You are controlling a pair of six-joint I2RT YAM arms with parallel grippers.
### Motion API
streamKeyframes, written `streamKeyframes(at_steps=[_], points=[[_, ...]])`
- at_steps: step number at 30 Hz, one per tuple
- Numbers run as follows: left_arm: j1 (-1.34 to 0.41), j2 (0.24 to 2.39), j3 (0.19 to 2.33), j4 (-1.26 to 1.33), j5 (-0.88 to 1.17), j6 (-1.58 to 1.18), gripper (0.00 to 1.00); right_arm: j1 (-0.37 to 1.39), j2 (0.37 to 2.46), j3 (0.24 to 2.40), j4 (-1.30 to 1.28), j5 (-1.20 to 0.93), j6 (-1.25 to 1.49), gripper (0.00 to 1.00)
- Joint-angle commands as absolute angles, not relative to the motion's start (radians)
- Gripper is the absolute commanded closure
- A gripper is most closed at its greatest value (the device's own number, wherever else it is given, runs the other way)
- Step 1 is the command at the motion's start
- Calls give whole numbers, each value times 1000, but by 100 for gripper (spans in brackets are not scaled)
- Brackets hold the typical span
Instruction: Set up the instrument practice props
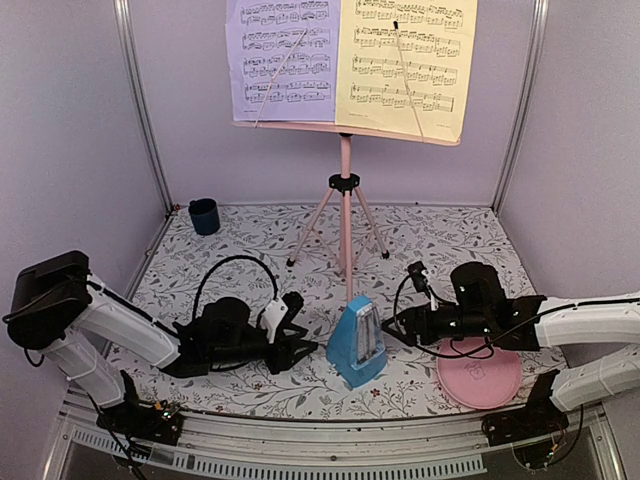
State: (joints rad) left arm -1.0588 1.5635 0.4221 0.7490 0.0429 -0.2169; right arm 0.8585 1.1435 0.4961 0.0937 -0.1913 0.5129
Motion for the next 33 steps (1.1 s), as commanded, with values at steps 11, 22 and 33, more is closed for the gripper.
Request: streamKeyframes(at_steps=[11, 22, 33], points=[[-1021, 1492, 399, 765, 80, -183, 56, 834, 1350, 587, 282, -327, 336, 39], [-1012, 1390, 368, 724, 145, -135, 35, 835, 1574, 729, 362, -504, 255, 40], [-1005, 1404, 436, 657, 302, 9, 13, 810, 1612, 828, 321, -532, 231, 35]])
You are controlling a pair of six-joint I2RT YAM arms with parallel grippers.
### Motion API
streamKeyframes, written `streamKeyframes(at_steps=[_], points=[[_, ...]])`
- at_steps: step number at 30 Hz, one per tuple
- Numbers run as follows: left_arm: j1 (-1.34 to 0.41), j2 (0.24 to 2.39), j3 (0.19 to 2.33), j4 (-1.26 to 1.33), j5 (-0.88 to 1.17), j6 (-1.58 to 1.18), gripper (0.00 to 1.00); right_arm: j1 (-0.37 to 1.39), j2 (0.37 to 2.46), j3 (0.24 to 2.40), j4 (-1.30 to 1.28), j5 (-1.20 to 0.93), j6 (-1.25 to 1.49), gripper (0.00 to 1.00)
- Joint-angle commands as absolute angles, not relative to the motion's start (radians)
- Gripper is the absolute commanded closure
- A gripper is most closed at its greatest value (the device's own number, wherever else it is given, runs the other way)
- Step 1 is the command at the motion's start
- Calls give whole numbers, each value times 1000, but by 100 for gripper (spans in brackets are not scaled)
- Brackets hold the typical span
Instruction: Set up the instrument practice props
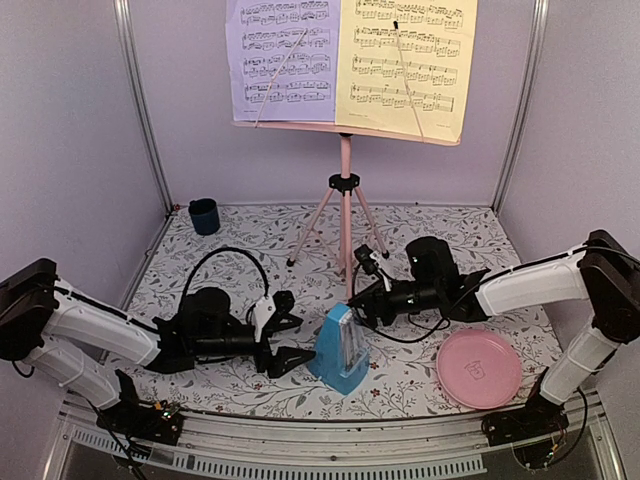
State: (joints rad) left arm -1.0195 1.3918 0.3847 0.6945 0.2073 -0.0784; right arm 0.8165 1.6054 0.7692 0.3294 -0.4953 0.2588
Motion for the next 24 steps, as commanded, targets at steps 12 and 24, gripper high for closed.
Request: streamKeyframes(at_steps=[12, 24], points=[[-882, 1577, 655, 521, 732, 227, 1, 735, 1280, 685, 168, -503, 284, 11], [-882, 1740, 854, 321, 916, 358, 1, 720, 1098, 659, 86, -541, 303, 6]])
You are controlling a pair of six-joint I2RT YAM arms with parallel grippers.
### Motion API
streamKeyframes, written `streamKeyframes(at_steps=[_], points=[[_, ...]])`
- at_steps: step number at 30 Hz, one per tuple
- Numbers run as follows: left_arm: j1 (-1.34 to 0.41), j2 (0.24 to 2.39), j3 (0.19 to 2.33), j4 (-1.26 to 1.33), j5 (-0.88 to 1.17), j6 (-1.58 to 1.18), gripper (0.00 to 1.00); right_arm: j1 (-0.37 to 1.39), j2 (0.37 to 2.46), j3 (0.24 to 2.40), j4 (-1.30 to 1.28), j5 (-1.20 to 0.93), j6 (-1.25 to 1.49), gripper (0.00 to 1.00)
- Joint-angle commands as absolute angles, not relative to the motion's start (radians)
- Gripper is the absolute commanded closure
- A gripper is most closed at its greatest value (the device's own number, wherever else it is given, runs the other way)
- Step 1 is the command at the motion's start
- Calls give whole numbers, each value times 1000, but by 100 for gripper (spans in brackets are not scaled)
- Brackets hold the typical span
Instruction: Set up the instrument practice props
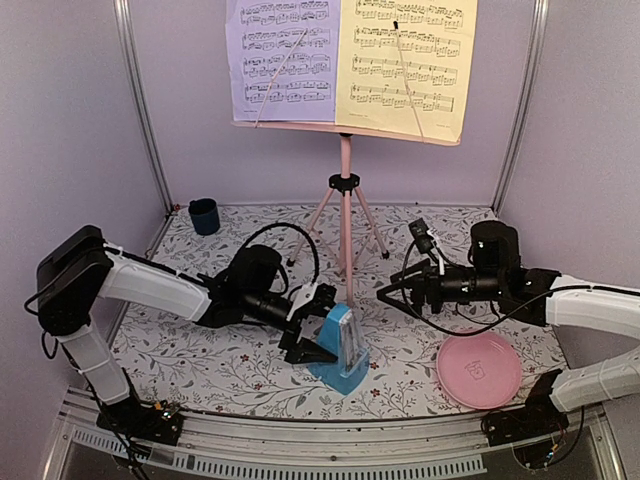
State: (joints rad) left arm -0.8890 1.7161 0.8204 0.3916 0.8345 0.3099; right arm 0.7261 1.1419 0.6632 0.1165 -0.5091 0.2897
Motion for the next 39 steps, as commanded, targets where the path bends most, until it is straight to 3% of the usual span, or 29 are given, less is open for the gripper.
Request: streamKeyframes(at_steps=[1, 4, 13, 18, 21, 26, 30, 36, 39], points=[[-881, 1744, 862, 315, 921, 362, 1, 720, 1090, 660, 85, -552, 306, 6], [-882, 1749, 876, 304, 925, 368, 1, 721, 1079, 658, 87, -585, 309, 6], [-878, 1673, 769, 430, 834, 278, 22, 721, 1096, 656, 109, -622, 310, 7], [-878, 1577, 628, 619, 666, 161, 1, 722, 1135, 635, 146, -597, 311, 7], [-881, 1506, 544, 702, 558, 72, 1, 721, 1188, 629, 155, -540, 304, 10], [-948, 1383, 430, 671, 263, -76, 2, 720, 1316, 624, 189, -499, 303, 29], [-998, 1357, 373, 626, 121, -273, 20, 720, 1406, 619, 247, -491, 311, 42], [-1098, 1421, 323, 639, 24, -470, 61, 721, 1509, 631, 296, -528, 306, 55], [-1167, 1464, 348, 615, -5, -519, 72, 725, 1544, 617, 323, -550, 310, 60]])
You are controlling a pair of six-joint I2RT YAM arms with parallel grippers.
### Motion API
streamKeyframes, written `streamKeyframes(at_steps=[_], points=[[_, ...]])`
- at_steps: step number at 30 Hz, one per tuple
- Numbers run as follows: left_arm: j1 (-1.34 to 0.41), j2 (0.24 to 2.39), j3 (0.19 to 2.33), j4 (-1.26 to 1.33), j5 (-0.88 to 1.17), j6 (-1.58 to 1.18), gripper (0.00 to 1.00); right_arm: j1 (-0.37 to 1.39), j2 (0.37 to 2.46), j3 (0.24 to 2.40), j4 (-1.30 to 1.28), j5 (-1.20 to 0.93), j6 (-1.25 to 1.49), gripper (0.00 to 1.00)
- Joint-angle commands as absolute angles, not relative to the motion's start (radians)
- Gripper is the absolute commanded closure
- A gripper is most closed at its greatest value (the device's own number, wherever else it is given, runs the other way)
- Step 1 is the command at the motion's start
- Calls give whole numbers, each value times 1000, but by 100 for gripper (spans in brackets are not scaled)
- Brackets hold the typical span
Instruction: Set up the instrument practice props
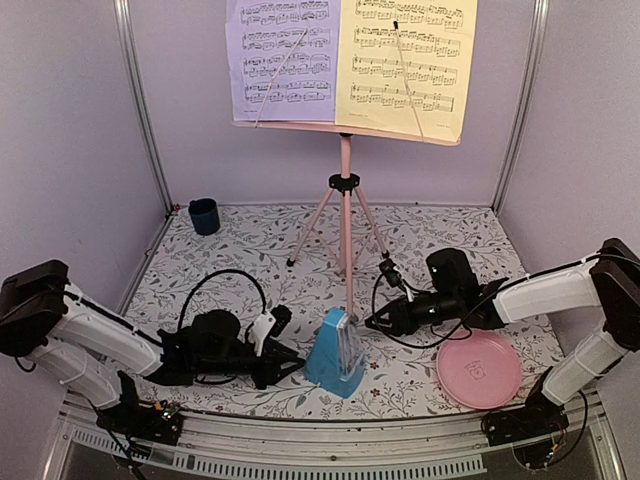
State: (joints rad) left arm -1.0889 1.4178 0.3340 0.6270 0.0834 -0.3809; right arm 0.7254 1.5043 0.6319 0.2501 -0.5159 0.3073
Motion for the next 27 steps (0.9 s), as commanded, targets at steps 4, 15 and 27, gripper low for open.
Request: streamKeyframes(at_steps=[4, 15, 27], points=[[-1242, 1559, 398, 639, -13, -572, 82, 741, 1584, 600, 353, -569, 309, 63], [-1164, 1616, 436, 741, -95, -605, 91, 852, 1615, 524, 449, -558, 380, 69], [-977, 1729, 615, 709, 67, -442, 88, 1025, 1657, 520, 572, -451, 513, 67]])
